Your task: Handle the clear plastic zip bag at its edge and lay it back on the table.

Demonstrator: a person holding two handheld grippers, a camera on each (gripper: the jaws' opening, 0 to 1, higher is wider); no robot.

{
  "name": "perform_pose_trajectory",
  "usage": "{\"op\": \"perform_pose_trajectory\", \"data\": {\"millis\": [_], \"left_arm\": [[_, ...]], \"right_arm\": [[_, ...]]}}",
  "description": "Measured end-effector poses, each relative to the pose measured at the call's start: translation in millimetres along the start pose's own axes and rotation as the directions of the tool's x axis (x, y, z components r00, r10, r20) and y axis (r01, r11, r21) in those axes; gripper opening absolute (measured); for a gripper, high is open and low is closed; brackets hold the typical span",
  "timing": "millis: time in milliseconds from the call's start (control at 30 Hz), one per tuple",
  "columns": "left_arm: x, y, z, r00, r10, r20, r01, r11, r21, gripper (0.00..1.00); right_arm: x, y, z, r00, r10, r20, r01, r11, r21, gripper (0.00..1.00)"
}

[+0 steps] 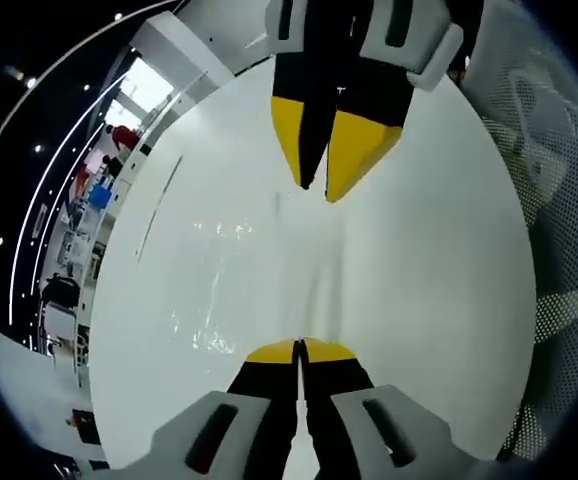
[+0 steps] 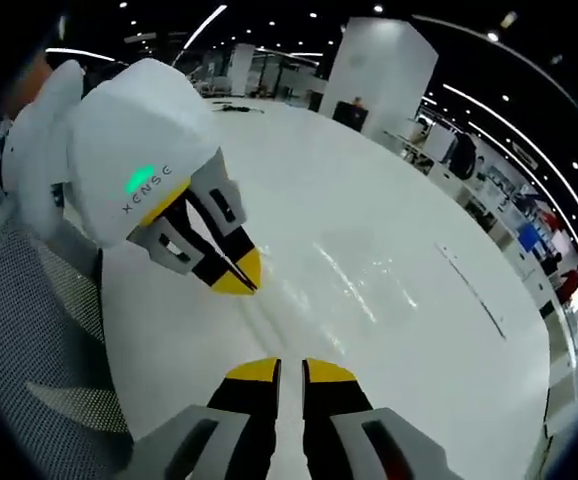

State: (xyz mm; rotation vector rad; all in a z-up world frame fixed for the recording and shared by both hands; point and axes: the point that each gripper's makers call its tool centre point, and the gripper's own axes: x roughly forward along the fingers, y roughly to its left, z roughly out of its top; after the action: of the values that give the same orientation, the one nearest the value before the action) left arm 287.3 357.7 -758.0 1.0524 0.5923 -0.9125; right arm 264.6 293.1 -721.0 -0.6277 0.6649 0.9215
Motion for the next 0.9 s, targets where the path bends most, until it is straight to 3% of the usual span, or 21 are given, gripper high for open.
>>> {"op": "perform_pose_trajectory", "data": {"millis": [267,500,733,900], "left_arm": [[2,-6.2,1.1,1.000,-0.017,-0.018,0.018,1.000,0.014,0.02],[-5,-10.5,6.9,1.000,-0.018,-0.013,0.018,0.999,-0.029,0.07],[-13,-12.3,5.1,1.000,-0.012,0.006,0.013,0.994,-0.109,0.08],[-21,-13.8,-3.0,1.000,-0.006,0.022,0.011,0.971,-0.238,0.09]], "right_arm": [[2,0,-4.4,1.000,-0.001,-0.004,0.002,0.999,0.041,0.04],[8,4,-6.6,1.000,0.005,-0.007,-0.004,0.998,0.063,0.05],[11,7,-6.0,1.000,0.016,0.011,-0.017,0.996,0.092,0.06],[10,4,-8.5,1.000,0.006,0.017,-0.008,0.993,0.114,0.09]]}}
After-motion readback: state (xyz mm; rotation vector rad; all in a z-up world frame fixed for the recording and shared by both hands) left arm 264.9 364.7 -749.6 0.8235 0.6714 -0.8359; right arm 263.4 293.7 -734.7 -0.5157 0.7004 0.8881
